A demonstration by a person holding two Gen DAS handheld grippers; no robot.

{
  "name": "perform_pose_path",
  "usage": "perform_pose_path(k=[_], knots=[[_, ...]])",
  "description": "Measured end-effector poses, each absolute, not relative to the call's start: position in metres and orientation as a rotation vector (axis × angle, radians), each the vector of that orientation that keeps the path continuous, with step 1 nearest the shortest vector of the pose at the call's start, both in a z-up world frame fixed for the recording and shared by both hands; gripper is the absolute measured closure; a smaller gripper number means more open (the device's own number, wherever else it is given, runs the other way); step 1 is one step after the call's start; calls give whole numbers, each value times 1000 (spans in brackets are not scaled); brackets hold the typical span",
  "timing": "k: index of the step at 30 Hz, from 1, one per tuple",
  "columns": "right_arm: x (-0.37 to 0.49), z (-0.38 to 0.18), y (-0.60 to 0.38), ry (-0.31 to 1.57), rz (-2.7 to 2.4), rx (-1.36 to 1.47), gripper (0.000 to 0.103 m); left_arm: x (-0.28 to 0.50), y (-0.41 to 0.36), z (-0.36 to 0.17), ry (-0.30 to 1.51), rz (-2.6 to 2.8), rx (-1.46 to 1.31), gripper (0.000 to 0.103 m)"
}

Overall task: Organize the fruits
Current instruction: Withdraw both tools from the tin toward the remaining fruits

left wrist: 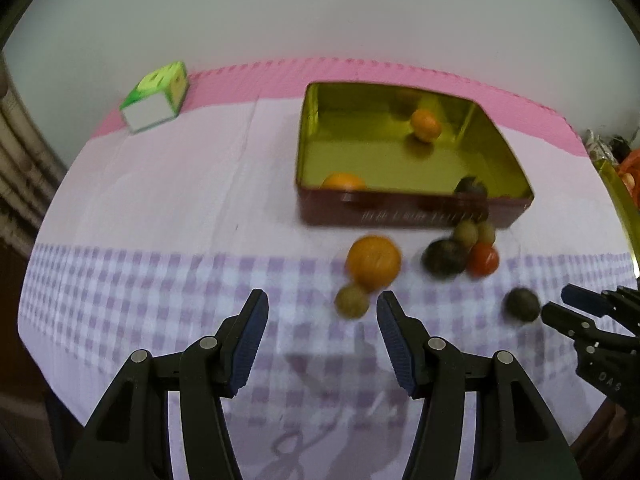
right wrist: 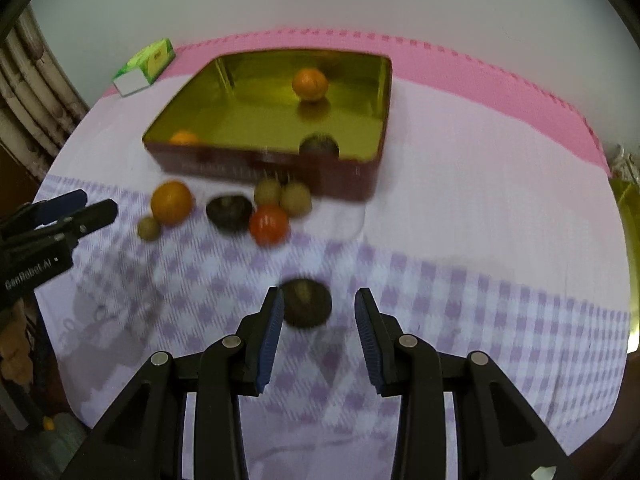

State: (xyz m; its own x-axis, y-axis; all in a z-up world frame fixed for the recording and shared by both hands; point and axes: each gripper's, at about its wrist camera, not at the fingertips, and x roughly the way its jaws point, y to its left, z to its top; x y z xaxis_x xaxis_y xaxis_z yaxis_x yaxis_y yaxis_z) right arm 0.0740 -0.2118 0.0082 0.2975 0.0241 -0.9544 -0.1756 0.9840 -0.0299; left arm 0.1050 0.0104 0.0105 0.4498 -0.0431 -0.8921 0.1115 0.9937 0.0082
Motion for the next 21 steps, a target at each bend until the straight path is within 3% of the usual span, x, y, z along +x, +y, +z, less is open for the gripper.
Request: perform_pose_path(k=[21], knots=[[73, -28, -209, 1334, 150, -123, 68, 96, 21, -32, 1193, -86, 39, 45]])
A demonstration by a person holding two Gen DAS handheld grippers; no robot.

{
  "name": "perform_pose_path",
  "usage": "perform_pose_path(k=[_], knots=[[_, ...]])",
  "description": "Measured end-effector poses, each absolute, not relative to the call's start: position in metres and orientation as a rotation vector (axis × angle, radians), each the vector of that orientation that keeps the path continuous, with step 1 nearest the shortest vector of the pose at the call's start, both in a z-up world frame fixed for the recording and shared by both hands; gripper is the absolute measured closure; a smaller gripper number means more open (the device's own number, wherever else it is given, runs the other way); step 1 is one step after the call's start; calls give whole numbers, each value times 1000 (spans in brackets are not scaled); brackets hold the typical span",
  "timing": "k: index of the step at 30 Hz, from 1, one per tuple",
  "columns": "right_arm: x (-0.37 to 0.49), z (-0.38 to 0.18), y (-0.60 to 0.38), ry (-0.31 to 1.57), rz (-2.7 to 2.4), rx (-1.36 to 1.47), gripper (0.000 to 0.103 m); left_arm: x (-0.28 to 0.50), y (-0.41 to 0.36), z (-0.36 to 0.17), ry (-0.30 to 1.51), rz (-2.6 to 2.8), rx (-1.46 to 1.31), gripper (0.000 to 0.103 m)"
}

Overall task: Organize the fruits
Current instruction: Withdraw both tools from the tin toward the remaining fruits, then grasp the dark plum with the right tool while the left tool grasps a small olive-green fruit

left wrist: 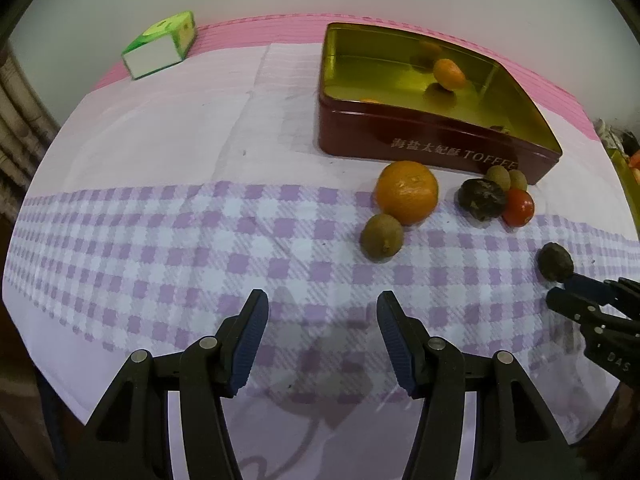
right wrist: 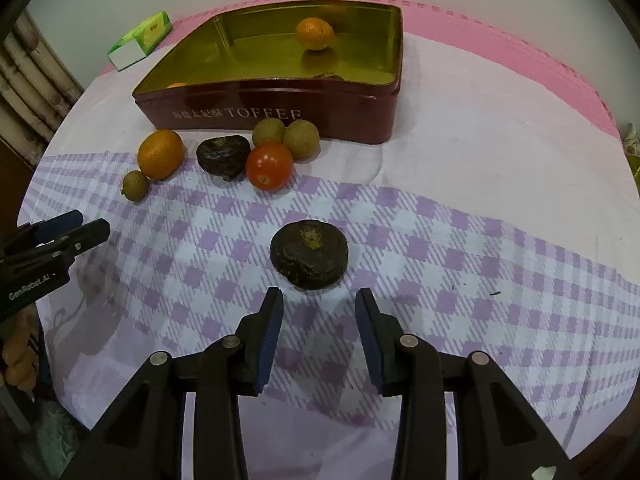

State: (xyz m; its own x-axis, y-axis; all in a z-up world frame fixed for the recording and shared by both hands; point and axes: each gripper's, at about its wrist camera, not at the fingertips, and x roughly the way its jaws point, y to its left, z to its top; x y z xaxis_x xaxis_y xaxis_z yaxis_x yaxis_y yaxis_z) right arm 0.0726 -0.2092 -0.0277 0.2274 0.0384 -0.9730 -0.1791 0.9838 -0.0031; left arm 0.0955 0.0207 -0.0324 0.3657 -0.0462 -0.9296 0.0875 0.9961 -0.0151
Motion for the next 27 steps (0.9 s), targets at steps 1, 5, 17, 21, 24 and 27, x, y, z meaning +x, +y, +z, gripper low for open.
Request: perform_pose_path(k=[1, 5, 17, 21, 24, 27], knots=[[74, -28, -209, 1334, 151, -125, 67, 97, 19, -33, 1194, -88, 40, 45], [82, -30, -206, 1328, 152, -136, 65, 103, 14, -36, 1197, -98, 38, 45], [95, -34, -193, 1301, 152, -203, 70, 124, 2, -41, 1200, -113, 41, 45], [98, -34, -197, 1299, 142, -190, 71, 129, -2, -43, 1200, -124, 44, 45], [104, -34, -202, 1301, 132, -179, 71, 132, -6, -46, 1200, -124, 51, 45], [106, -34, -205, 1302, 127, -170, 71, 136, -9, -48, 1196, -122, 50, 45]])
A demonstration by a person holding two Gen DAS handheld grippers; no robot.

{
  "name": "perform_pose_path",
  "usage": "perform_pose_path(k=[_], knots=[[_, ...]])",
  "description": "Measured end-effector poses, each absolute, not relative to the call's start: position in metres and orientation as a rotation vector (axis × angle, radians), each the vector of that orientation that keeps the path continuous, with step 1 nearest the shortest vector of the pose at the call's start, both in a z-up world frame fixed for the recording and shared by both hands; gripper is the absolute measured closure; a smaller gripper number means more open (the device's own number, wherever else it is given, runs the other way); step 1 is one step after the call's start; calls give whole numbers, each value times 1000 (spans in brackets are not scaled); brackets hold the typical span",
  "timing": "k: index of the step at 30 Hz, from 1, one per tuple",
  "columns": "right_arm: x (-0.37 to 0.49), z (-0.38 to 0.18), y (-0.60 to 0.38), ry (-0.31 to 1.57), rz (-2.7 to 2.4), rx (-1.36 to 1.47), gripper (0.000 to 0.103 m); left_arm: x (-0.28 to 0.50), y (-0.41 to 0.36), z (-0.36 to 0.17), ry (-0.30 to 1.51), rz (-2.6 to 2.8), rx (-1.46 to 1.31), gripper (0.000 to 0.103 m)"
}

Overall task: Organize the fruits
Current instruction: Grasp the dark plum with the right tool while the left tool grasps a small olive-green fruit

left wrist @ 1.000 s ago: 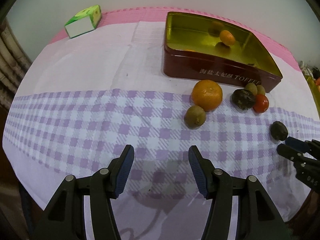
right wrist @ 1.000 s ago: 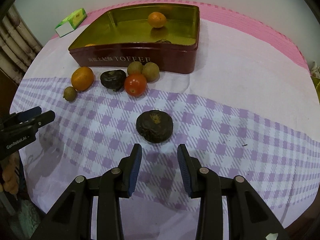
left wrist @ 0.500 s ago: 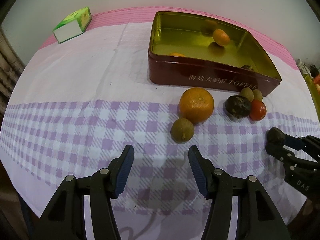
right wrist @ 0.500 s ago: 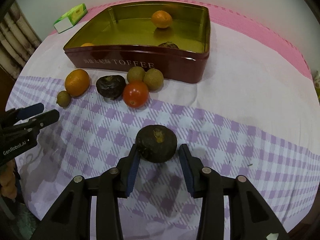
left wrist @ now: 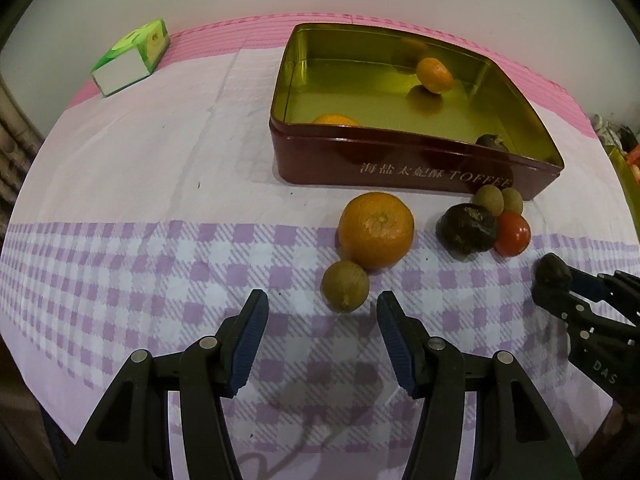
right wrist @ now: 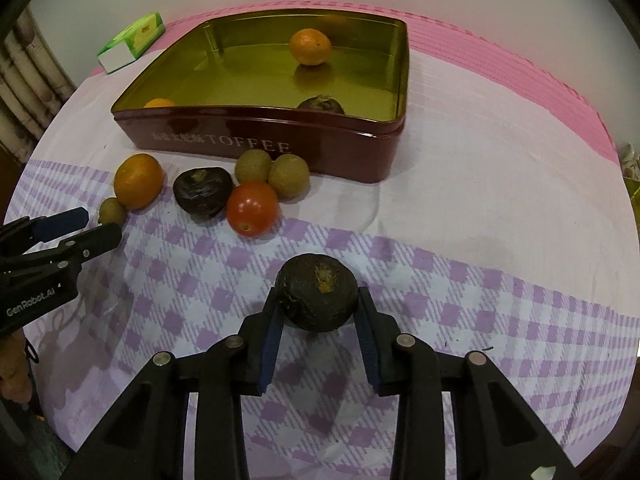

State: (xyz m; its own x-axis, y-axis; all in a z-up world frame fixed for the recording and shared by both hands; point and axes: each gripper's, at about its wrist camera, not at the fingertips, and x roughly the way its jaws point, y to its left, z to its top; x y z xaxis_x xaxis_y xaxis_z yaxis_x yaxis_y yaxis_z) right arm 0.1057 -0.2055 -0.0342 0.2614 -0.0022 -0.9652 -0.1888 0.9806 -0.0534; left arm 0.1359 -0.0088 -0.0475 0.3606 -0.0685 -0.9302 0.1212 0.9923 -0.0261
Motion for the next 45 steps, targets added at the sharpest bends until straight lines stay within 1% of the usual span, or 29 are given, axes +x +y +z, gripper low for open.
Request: perform_pose_path(k=[7, 9, 13, 16, 22, 24, 32, 45], knots=[[103, -34, -206, 1300, 125, -165, 70, 143, -17, -50, 1187, -127, 49, 47], [103, -34, -207, 1299, 124, -164, 70, 144, -18, -52, 1185, -127, 51, 53], [102, -34, -206, 1300, 125, -165, 70, 144, -14, -54, 1189, -122, 41, 55], [102, -34, -206, 1300, 124, -165, 70, 143, -12, -54, 1187, -128, 44, 61], [102, -34, -206, 1300, 124, -166, 70, 142, -7, -56, 1186, -129, 47, 68], [102, -34, -206, 1300, 124, -168, 70, 142, -6, -56, 1185, -130, 43, 72], [103, -35, -205, 1303, 122, -170, 70, 137, -5, -54, 1184, -132, 41, 77], [102, -35, -204, 1303, 119, -175, 70, 133, -5, -52, 1183, -120, 34, 77]])
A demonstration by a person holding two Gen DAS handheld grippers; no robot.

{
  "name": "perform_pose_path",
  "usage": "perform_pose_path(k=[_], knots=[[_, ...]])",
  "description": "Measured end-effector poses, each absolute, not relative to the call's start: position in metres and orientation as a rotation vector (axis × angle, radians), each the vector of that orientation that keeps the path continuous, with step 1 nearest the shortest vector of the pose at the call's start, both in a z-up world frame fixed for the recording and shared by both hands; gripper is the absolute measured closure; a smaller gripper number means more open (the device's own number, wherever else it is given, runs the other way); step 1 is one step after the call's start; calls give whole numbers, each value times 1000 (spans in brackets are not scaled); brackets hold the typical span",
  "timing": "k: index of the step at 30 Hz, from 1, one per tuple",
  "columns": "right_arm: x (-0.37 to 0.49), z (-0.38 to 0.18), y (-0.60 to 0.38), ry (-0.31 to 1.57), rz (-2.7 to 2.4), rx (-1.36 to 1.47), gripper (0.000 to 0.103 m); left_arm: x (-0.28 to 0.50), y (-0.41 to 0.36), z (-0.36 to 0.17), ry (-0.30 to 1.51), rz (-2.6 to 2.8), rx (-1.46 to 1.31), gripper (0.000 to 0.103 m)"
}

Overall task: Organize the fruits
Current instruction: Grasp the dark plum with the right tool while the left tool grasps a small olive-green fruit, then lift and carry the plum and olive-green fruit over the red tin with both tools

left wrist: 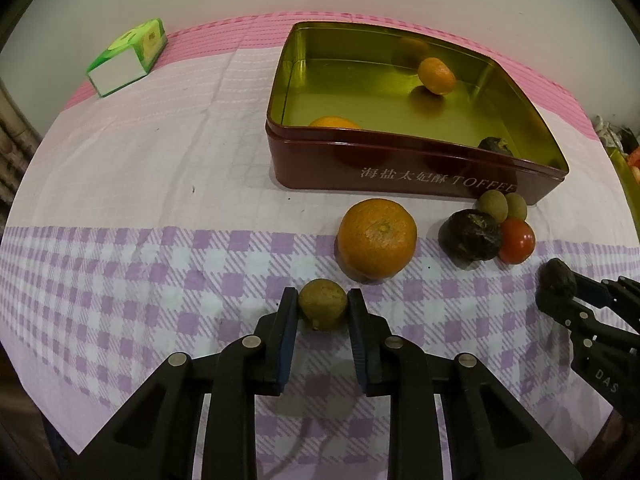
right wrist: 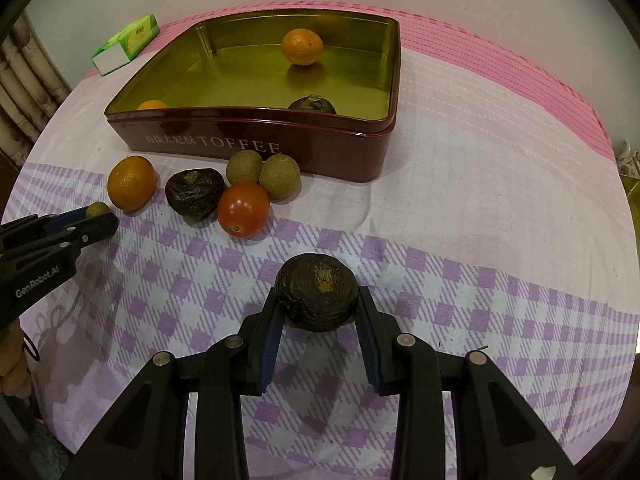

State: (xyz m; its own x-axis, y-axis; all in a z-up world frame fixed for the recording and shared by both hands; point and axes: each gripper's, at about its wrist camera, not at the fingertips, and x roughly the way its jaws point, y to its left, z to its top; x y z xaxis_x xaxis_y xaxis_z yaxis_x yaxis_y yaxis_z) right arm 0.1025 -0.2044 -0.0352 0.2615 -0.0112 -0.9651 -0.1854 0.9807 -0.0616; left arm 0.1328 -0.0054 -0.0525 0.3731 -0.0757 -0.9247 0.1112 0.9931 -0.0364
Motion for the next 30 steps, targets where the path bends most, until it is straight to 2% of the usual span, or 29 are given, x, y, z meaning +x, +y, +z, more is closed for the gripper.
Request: perform_pose_path(k=[18, 30], knots=[[102, -32, -205, 1321, 112, -177, 71, 127, -5, -45, 1172, -114, 44, 77], [103, -9, -216, 1292, 106, -171, 72, 128, -10, -31, 1153, -126, 43, 77]])
